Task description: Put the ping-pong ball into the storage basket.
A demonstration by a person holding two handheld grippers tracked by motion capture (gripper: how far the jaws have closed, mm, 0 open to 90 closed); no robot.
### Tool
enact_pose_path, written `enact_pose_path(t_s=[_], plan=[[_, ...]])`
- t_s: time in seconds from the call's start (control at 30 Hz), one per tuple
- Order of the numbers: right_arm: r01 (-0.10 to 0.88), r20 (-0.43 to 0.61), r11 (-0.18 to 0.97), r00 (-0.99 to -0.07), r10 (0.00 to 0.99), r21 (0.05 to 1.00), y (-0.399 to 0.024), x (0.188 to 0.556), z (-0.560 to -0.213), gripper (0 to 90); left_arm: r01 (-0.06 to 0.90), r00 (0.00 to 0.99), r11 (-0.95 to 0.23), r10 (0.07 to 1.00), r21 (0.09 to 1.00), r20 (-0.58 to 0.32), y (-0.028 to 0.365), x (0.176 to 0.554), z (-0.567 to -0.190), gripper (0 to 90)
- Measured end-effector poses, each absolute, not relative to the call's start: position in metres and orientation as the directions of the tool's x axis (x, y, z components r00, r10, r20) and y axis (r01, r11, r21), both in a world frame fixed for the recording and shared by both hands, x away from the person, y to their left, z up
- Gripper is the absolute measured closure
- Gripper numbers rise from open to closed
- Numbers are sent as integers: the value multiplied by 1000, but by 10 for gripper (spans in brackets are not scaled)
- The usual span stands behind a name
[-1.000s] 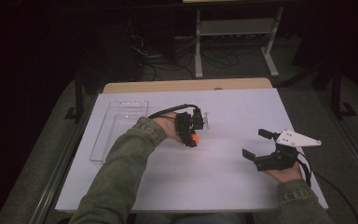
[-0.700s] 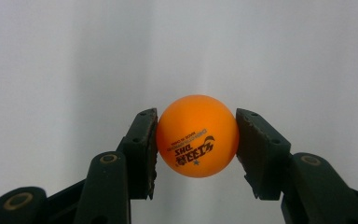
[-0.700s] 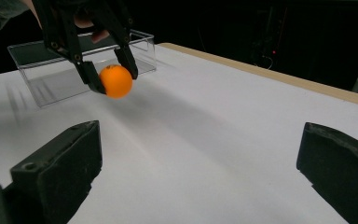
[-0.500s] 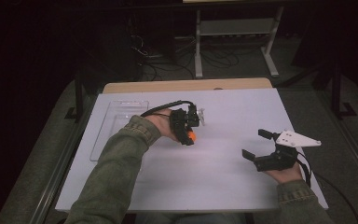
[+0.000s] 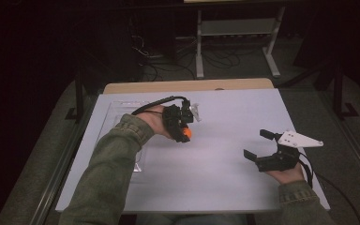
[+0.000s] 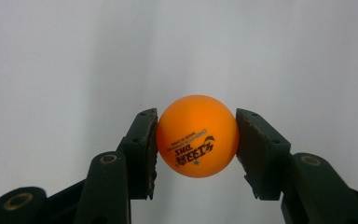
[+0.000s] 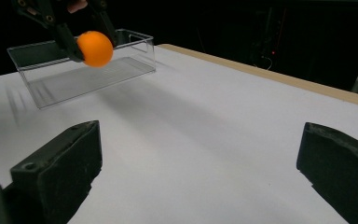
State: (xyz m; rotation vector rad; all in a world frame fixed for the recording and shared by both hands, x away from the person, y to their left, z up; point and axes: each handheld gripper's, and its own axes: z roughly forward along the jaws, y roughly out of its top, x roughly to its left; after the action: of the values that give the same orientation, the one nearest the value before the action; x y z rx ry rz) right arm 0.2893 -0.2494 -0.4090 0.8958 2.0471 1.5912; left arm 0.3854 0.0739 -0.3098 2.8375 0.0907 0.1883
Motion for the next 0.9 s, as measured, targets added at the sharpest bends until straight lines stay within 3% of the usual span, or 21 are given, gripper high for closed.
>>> enact_pose_path(t_s=[0.9], plan=[[247, 70, 157, -715, 696, 956, -248, 289, -409, 0, 57, 980, -951, 112, 304, 166, 107, 369, -271, 506]])
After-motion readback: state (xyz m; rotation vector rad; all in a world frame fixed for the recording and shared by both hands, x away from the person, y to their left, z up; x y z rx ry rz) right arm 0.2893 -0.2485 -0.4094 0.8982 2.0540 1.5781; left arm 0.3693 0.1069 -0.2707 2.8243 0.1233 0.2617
